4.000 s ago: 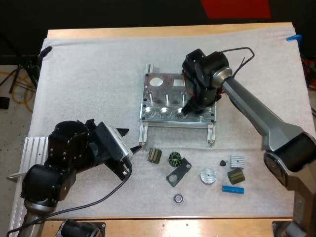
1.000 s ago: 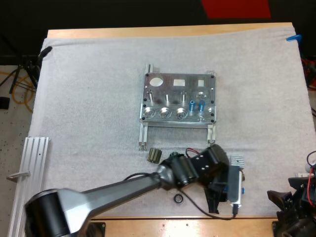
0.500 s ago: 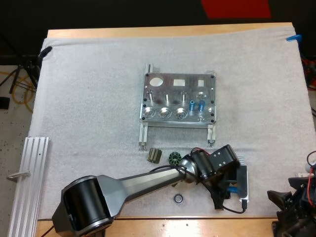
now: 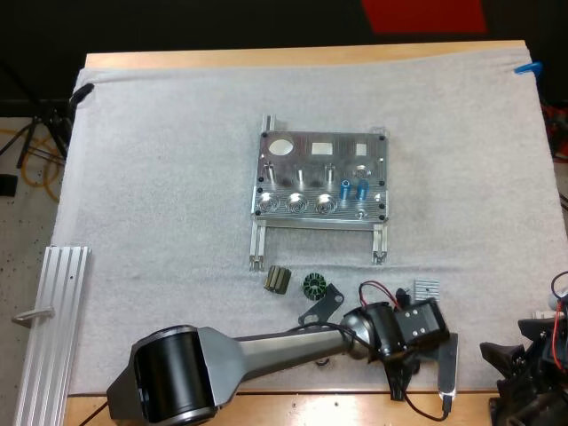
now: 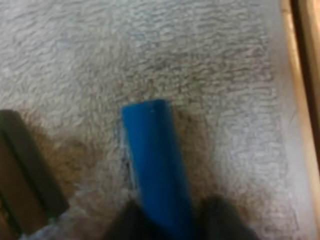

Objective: Load cells from left to right

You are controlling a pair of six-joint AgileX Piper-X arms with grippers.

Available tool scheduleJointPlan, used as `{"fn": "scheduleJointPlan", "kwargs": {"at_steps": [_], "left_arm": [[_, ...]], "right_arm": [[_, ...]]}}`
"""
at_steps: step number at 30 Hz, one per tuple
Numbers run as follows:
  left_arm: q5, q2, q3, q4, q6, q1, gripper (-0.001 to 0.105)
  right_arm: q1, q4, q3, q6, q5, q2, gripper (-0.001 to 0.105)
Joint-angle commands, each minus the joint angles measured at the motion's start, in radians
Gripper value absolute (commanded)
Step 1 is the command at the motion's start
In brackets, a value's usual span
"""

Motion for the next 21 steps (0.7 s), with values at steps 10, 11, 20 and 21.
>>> {"fn": "scheduleJointPlan", "kwargs": {"at_steps": [10,11,20,21], "left_arm": [[-0.092,-0.054,-0.004,0.076,0.051,0.046,0.000],[-0.091,-0.067,-0.004,0.083,0.051,0.052,0.000],[-0.078,-0.335,0.029,0.192,0.068,0.265,0.000],[-0.069,-0.375,0.042,0.198,0.077,0.292,0.000]], "right_arm": [[-0.002,0.026,-0.001,-0.008,-0.004,0.000,0.062],[-0.002,0.023,-0.001,-0.006,-0.004,0.000,0.062],[-0.002,-0.067,-0.001,0.059,-0.004,0.004,0.062],[-0.002,-0.092,-0.001,0.073,-0.004,0.012,0.062]]}}
